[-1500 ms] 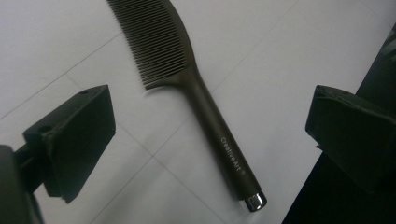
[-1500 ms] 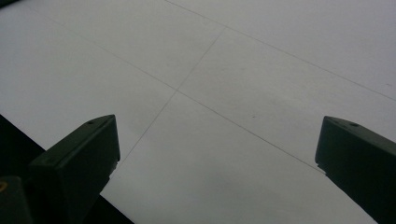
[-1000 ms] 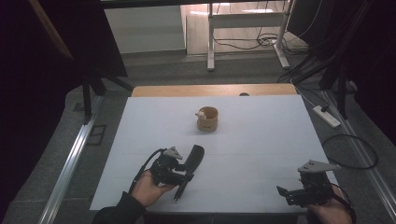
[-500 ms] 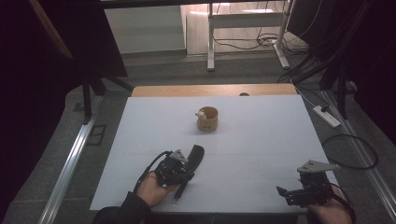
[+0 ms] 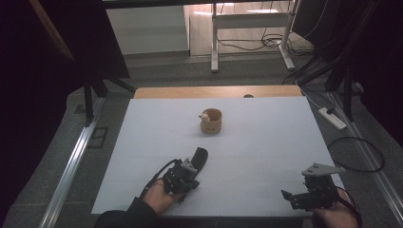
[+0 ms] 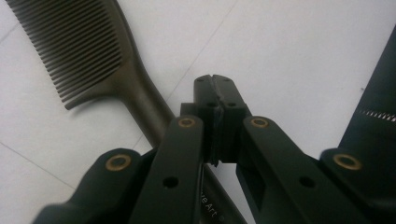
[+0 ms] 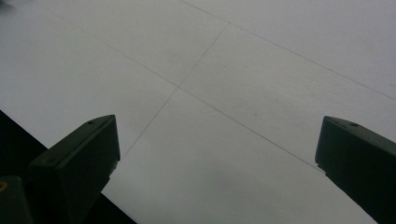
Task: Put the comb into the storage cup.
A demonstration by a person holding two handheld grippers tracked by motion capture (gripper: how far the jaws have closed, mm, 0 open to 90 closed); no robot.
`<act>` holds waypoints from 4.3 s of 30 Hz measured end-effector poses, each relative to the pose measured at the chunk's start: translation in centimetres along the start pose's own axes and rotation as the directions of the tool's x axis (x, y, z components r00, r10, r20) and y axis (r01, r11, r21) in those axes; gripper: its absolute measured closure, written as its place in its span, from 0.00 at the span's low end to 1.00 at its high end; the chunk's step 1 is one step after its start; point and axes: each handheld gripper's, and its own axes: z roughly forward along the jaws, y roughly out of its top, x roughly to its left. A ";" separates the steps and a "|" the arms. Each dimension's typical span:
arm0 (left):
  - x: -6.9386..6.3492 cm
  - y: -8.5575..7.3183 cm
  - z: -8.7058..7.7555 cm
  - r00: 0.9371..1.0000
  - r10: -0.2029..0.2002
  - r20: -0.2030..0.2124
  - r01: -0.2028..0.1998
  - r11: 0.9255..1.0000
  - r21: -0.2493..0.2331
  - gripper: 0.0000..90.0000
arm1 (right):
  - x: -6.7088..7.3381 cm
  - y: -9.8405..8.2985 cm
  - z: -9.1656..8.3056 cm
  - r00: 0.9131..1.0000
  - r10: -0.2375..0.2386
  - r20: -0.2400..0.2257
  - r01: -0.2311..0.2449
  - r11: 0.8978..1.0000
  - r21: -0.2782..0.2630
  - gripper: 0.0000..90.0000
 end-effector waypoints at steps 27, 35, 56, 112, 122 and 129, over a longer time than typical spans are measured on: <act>0.8 -0.7 0.2 0.999 -0.045 -0.013 0.046 0.998 0.043 0.99 | 0.0 0.0 0.0 1.000 -0.006 0.001 0.006 1.000 0.006 0.01; 1.5 -1.0 0.0 0.998 -0.064 -0.018 0.064 0.997 0.039 0.99 | 0.0 0.0 0.1 1.000 -0.008 0.000 0.008 1.000 0.007 0.01; 3.6 -1.8 -0.9 0.989 -0.135 -0.057 0.137 0.990 0.025 0.99 | 0.1 0.0 0.1 1.000 -0.012 -0.001 0.012 1.000 0.011 0.01; 5.6 -1.4 -4.6 0.986 -0.117 -0.116 0.118 0.993 0.003 0.00 | 0.0 0.2 0.3 1.000 -0.015 -0.004 0.015 1.000 0.026 0.01; 5.5 -1.3 -3.3 0.985 -0.081 -0.153 0.091 0.994 0.064 0.00 | 0.0 0.3 0.5 1.000 -0.016 -0.008 0.016 0.999 0.029 0.01; 5.1 -1.2 -1.8 0.986 -0.049 -0.156 0.065 0.993 0.101 0.00 | 0.0 0.3 0.4 1.000 -0.016 -0.007 0.016 0.999 0.027 0.01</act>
